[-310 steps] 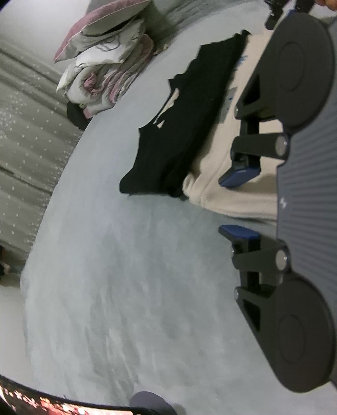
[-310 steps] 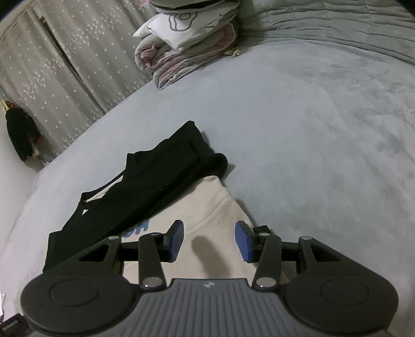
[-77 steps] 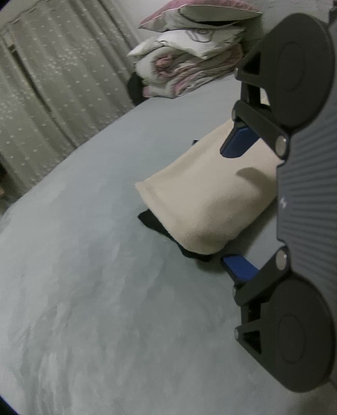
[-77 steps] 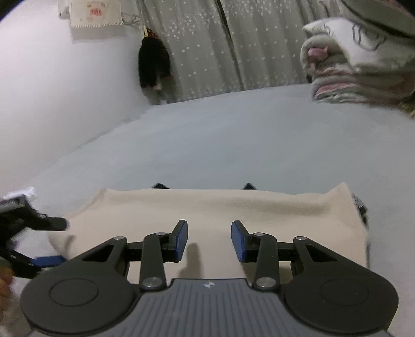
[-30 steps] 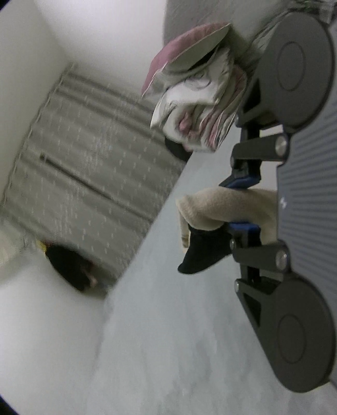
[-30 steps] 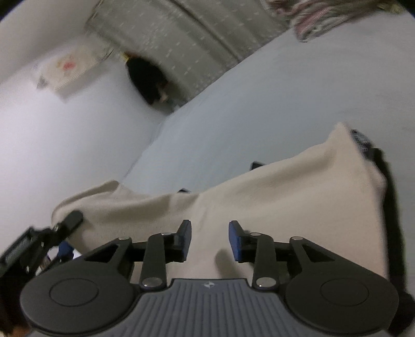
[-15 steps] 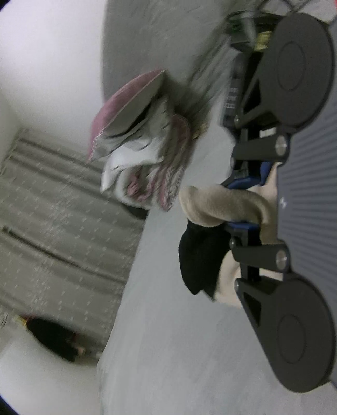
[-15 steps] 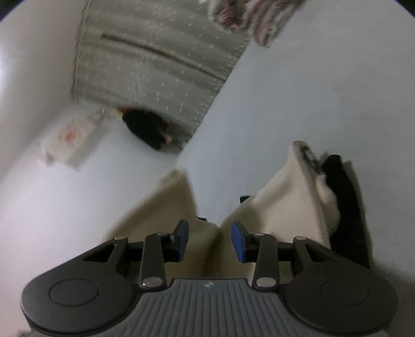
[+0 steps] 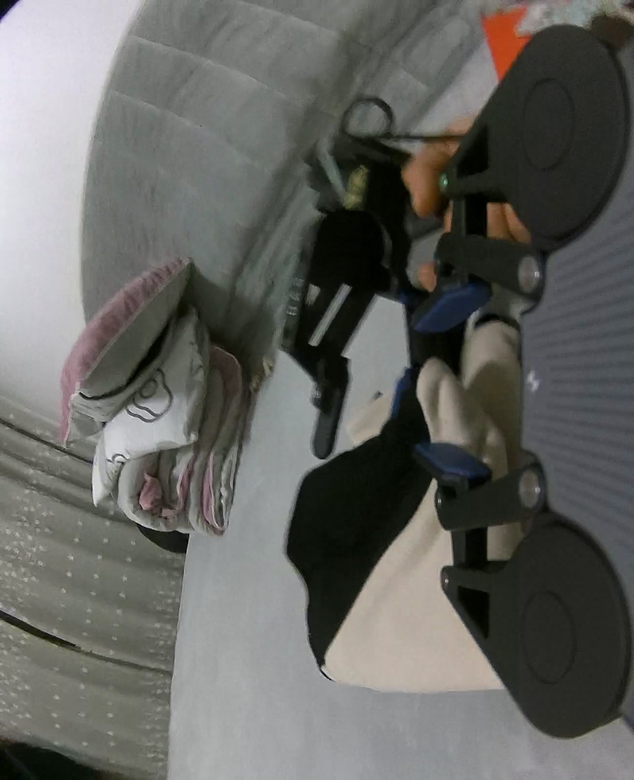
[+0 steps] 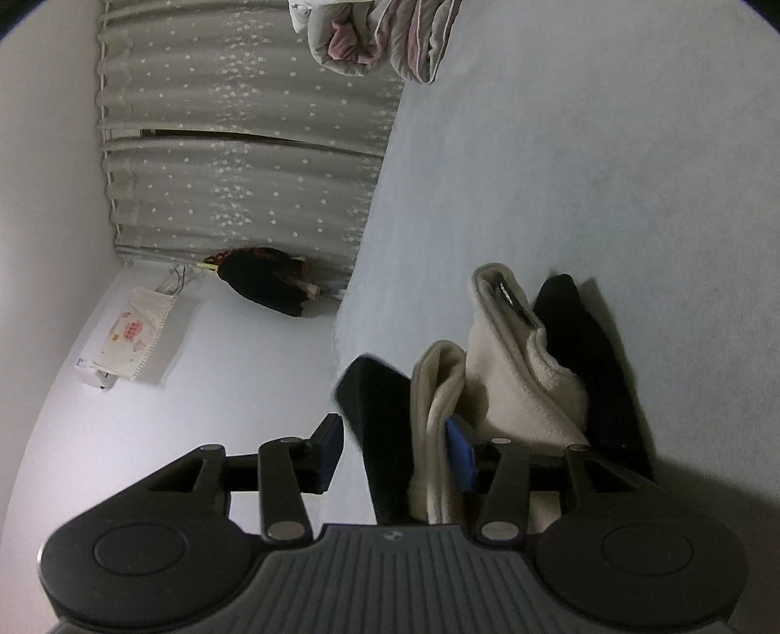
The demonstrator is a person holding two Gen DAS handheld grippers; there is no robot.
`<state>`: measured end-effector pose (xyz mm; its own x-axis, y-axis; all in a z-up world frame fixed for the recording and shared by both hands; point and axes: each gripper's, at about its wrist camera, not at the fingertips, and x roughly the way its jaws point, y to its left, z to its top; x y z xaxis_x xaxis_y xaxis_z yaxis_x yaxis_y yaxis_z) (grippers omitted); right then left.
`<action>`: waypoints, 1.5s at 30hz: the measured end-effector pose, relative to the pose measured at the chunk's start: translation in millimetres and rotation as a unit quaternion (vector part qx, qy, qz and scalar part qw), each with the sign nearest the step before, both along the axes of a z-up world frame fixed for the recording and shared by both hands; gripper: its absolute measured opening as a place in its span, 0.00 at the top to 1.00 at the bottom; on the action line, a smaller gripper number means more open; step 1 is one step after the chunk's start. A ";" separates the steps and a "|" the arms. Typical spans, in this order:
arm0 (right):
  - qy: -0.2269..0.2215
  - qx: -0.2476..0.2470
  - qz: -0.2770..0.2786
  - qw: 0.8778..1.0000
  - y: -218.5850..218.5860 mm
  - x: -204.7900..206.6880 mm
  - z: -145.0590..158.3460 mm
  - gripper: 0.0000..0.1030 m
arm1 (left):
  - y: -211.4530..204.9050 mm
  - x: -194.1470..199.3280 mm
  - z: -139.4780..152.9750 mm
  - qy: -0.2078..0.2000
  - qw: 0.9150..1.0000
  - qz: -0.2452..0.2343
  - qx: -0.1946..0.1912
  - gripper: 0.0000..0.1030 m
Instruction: Fold clothes
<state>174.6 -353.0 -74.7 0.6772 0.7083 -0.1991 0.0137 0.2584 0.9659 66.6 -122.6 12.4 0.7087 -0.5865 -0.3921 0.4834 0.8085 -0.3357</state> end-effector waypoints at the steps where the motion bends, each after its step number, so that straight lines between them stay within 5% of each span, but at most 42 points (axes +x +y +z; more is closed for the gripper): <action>1: 0.000 0.001 0.000 1.000 0.2 0.1 0.3 0.54 | 5.1 1.6 1.7 0.000 1.000 0.008 0.000 0.47; 9: -0.012 -0.027 0.000 1.000 12.1 2.2 10.1 0.50 | 48.5 9.9 10.7 -0.002 0.997 0.075 0.000 0.48; 14: -0.048 -0.096 -0.005 0.994 32.9 -2.0 26.8 0.49 | 68.9 9.2 6.4 -0.003 0.993 0.117 0.004 0.45; 15: -0.054 -0.117 -0.007 0.992 38.5 -2.2 29.7 0.54 | 71.7 9.6 5.4 -0.005 0.992 0.129 0.006 0.43; 16: -0.060 -0.137 -0.009 0.989 43.9 -2.7 32.4 0.75 | 74.5 10.1 4.3 -0.006 0.990 0.141 0.008 0.36; 17: -0.065 -0.155 -0.011 0.986 49.0 -3.5 35.1 0.82 | 76.7 10.7 3.4 -0.009 0.988 0.151 0.011 0.33; 20: -0.085 -0.173 -0.018 0.981 53.6 -6.4 42.8 0.82 | 80.4 17.4 2.0 -0.019 0.986 0.165 0.022 0.33; 25: -0.117 -0.134 -0.030 0.984 40.8 -12.1 53.7 0.83 | 81.8 36.5 4.7 -0.048 0.984 0.170 0.008 0.37; 33: -0.090 -0.106 -0.044 0.989 7.2 -15.9 47.6 0.84 | 82.2 51.7 -15.5 -0.052 0.987 0.143 -0.045 0.49; 45: -0.041 -0.236 -0.016 0.971 2.4 -11.9 53.3 0.84 | 70.3 51.1 -30.1 -0.041 0.996 0.080 -0.024 0.53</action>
